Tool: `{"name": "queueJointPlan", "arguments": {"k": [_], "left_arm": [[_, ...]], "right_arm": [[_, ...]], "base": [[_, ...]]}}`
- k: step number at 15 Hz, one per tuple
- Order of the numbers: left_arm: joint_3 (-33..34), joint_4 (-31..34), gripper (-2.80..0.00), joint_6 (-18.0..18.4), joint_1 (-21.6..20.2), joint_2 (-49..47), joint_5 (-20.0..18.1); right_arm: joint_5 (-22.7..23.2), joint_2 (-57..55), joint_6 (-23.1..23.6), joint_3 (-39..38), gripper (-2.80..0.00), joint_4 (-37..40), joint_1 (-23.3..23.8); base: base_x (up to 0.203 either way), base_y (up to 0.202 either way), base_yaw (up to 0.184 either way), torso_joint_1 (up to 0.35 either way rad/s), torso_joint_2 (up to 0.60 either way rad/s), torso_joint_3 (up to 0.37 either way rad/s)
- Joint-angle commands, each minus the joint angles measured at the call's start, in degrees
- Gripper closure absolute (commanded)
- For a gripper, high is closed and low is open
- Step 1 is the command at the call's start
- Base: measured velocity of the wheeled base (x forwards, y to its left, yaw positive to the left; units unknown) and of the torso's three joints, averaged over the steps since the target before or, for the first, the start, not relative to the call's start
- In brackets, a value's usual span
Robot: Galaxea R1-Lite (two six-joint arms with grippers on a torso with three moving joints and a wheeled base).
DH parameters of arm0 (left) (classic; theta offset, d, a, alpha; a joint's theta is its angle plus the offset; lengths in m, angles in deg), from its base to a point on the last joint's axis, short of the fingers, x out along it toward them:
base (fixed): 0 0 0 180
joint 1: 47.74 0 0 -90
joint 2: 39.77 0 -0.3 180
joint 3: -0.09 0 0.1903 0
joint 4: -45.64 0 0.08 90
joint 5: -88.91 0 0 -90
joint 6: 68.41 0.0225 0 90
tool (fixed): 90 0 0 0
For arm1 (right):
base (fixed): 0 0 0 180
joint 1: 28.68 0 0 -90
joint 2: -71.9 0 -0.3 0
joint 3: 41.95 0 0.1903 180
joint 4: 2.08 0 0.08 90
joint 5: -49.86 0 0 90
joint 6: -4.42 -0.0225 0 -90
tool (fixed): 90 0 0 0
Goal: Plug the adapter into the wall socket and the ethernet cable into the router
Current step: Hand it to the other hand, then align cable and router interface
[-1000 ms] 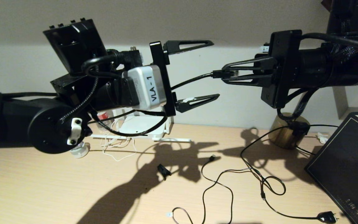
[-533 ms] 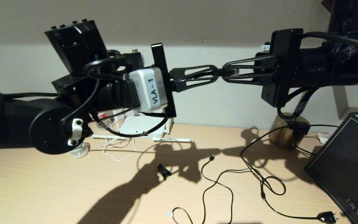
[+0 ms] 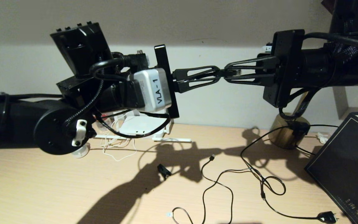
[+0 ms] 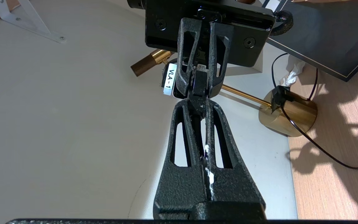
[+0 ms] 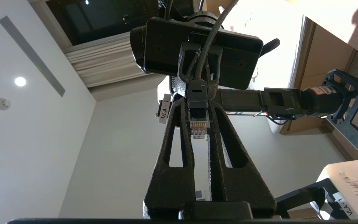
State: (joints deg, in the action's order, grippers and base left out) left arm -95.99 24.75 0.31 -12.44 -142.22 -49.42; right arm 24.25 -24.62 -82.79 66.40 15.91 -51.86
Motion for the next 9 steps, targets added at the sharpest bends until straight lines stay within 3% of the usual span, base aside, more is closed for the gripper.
{"name": "queueJointPlan", "arguments": {"k": [1, 2, 7, 9], "left_arm": [[0.30, -0.21, 0.00, 0.36, 0.03, -0.03, -0.34], [0.55, -0.21, 0.00, 0.36, 0.01, 0.05, -0.28], [4.33, -0.06, 0.00, 0.27, -0.94, 1.61, -0.31], [8.20, -0.06, 0.00, -1.33, -4.63, 3.88, -0.35]], "right_arm": [[0.21, -0.07, 0.04, -0.17, 0.00, -0.16, -0.03], [0.21, -0.07, 0.46, -0.17, -2.80, -0.16, -0.03], [-0.22, 0.26, 0.64, -0.34, -2.80, -0.21, 0.47], [-0.33, 1.15, 0.73, -0.34, -2.80, -0.25, 3.10]], "base": [[0.000, 0.000, 0.000, 0.000, 0.00, 0.000], [0.000, 0.000, 0.000, 0.000, 0.00, 0.000], [0.000, 0.000, 0.000, 0.000, 0.00, 0.000], [0.000, 0.000, 0.000, 0.000, 0.00, 0.000]]}}
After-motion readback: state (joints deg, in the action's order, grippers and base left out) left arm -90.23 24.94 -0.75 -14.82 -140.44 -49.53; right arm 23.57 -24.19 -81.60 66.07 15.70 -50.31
